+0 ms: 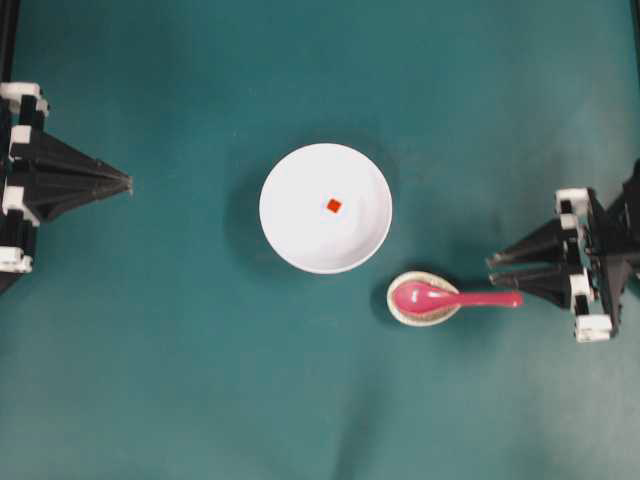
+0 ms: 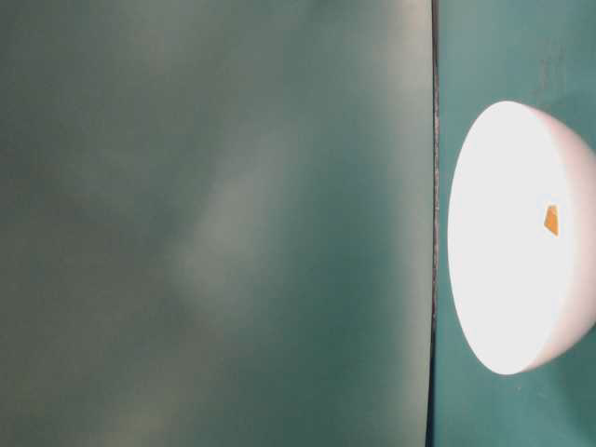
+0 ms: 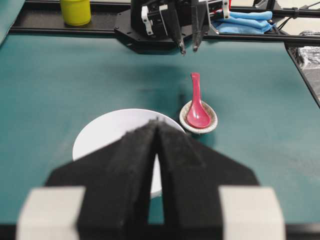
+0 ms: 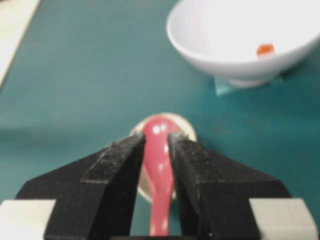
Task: Grip the spoon and scoop the red block from the bowl with right arm.
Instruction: 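Move the right gripper toward the pink spoon's handle on the spoon rest, then close the right gripper on the pink spoon handle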
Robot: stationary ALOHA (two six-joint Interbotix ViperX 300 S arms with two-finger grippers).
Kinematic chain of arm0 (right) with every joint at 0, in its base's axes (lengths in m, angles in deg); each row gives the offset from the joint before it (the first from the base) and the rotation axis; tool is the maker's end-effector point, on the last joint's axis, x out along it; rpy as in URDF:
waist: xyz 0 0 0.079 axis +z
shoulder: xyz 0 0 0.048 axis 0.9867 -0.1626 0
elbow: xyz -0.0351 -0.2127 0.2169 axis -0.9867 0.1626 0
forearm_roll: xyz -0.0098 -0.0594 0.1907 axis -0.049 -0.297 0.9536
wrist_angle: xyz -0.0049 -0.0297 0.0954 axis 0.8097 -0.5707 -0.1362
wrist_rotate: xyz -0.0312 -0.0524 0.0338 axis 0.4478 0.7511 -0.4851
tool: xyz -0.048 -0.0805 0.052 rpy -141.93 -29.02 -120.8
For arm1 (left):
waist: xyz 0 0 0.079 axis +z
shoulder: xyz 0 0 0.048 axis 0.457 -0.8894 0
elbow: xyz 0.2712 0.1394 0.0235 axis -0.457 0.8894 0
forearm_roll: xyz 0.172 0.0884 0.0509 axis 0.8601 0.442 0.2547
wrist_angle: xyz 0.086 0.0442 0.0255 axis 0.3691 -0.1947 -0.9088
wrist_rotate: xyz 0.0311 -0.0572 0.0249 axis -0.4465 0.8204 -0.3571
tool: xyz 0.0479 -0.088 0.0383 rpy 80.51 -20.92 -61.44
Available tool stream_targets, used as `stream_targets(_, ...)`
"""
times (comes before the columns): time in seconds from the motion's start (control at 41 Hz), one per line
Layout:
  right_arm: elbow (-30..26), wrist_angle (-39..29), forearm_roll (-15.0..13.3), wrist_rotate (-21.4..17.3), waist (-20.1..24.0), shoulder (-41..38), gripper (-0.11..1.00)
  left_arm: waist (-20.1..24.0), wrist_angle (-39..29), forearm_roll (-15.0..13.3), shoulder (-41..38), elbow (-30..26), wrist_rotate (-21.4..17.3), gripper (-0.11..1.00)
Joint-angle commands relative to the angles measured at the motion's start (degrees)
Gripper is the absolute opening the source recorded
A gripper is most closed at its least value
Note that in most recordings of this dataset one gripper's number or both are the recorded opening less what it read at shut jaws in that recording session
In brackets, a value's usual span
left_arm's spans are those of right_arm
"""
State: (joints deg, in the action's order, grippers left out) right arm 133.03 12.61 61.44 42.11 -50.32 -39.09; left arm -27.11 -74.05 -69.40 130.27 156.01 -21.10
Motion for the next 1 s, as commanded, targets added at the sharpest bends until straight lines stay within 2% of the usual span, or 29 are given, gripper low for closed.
stream_targets(0.0,-0.6,2.1,5.0,-0.2,4.3,-2.3,0.36,-0.2,0.4,0.1,-0.3,-1.5,-0.1,0.00)
stream_targets(0.024,-1.0,2.1,6.8,-0.2,6.1,-3.5,0.36,-0.2,0.3,0.1,-0.3,-1.6,-0.1,0.00)
stream_targets(0.073,-1.4,2.0,8.5,-0.2,7.8,-5.1,0.36,-0.2,0.3,0.1,-0.3,-1.6,-0.1,0.00)
stream_targets(0.195,-2.5,1.9,10.7,-0.3,10.5,-8.7,0.36,-0.2,0.4,0.2,-0.3,-1.5,-0.1,0.00)
stream_targets(0.488,-2.9,2.0,11.1,0.2,11.0,-13.7,0.36,-0.1,1.1,0.2,-0.2,-1.6,-0.1,0.00)
stream_targets(0.805,-2.1,1.7,11.2,0.8,11.0,-14.7,0.37,-0.1,1.4,0.1,-0.3,-1.6,-0.1,0.00)
stream_targets(0.976,-1.9,-0.9,11.3,2.3,10.8,-14.7,0.38,-0.1,1.4,0.1,-0.4,-1.6,0.0,0.00)
